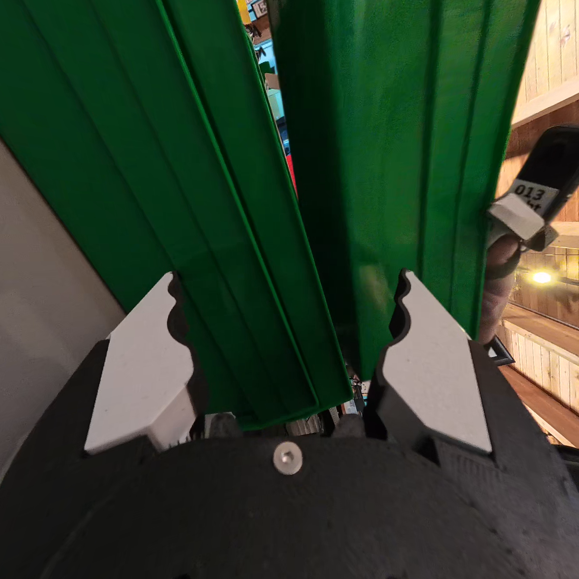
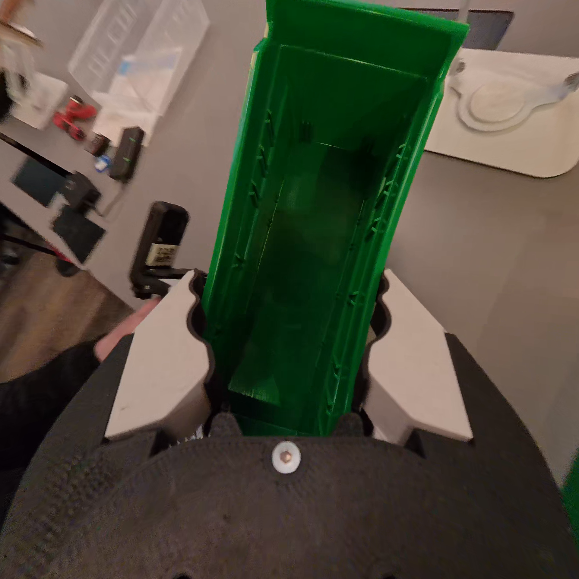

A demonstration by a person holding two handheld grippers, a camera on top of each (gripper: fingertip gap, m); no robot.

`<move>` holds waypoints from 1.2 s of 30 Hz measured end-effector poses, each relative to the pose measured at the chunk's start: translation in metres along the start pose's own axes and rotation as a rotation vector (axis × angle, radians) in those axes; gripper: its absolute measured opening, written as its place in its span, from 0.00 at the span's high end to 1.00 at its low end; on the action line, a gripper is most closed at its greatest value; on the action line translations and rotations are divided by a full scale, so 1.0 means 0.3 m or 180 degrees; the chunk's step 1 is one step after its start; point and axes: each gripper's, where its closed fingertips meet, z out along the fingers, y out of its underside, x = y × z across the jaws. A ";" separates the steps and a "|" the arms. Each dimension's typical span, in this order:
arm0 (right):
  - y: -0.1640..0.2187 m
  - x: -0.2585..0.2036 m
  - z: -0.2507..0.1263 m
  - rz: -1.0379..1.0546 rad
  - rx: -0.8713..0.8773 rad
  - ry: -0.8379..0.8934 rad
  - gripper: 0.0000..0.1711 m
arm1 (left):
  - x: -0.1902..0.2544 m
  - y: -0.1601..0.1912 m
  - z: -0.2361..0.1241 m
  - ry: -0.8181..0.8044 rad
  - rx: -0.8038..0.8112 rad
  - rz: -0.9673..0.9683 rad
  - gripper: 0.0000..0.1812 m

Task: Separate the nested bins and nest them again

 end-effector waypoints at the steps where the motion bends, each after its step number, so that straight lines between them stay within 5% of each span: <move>1: 0.006 0.008 0.015 -0.0086 -0.0038 0.0118 0.37 | 0.000 -0.001 -0.001 0.0010 0.0006 -0.0004 0.29; 20: 0.161 0.081 0.242 -0.0670 -0.0797 0.0592 0.27 | -0.023 -0.064 -0.057 -0.0225 0.0114 0.0333 0.33; 31: 0.165 0.093 0.251 -0.0553 -0.0800 0.0450 0.25 | -0.025 -0.069 -0.072 -0.0250 0.0092 0.0356 0.33; 36: 0.068 0.086 0.131 -0.0479 -0.0239 0.0317 0.25 | -0.026 -0.077 -0.082 -0.0245 0.0111 0.0347 0.33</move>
